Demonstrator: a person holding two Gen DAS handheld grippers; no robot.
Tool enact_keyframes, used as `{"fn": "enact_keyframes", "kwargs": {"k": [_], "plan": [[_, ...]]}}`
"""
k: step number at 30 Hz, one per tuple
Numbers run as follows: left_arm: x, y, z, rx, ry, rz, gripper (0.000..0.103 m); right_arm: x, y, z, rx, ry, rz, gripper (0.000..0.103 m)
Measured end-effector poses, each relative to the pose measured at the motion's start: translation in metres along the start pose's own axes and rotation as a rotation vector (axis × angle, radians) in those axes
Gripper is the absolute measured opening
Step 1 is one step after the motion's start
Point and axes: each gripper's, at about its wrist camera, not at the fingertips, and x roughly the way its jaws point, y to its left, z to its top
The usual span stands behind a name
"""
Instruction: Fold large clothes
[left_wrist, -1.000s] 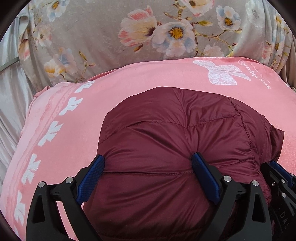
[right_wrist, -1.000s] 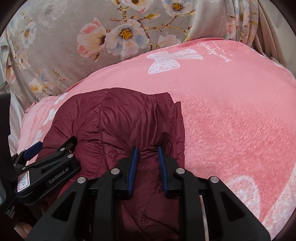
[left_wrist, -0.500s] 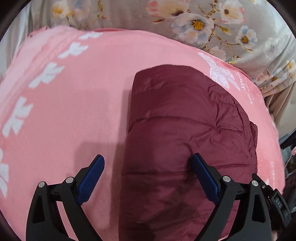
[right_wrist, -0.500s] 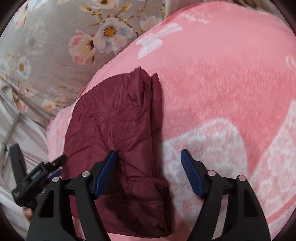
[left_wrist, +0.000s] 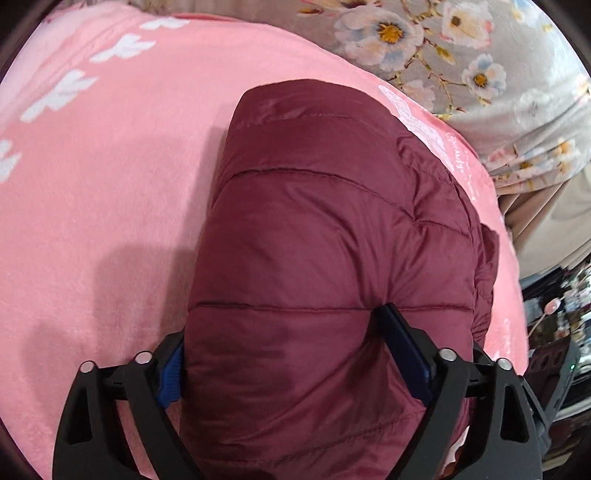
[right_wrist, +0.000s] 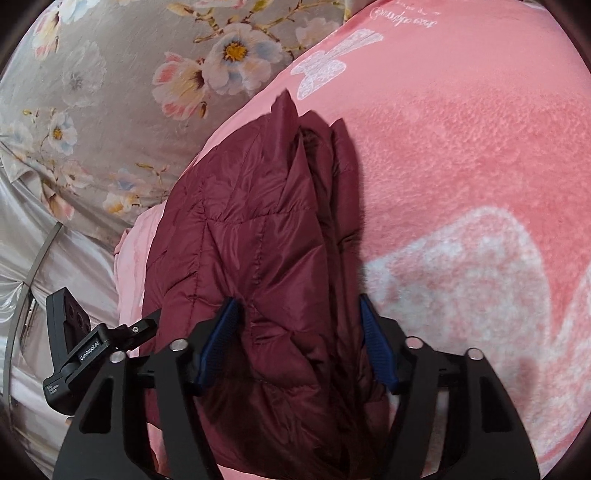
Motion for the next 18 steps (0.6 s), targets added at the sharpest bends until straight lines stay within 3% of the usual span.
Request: {"fn": "enact_keyframes", "kwargs": {"k": [6, 8, 10, 18], "plan": [[-0.015, -0.017, 0.004, 0.107, -0.040, 0.058, 0.059, -0.004, 0.021, 0.002, -0.104, -0.012, -0.050, 0.020], [-0.023, -0.020, 0.005, 0.133, -0.058, 0.058, 0.044, -0.010, 0.034, 0.002, -0.144, -0.036, -0.078, 0.016], [-0.034, -0.026, 0.008, 0.158, -0.085, 0.042, 0.037, -0.017, 0.047, 0.003, -0.182, -0.069, -0.106, 0.014], [-0.071, -0.042, 0.031, 0.253, -0.203, 0.011, 0.032, -0.037, 0.099, 0.016, -0.314, -0.215, -0.136, 0.013]]}}
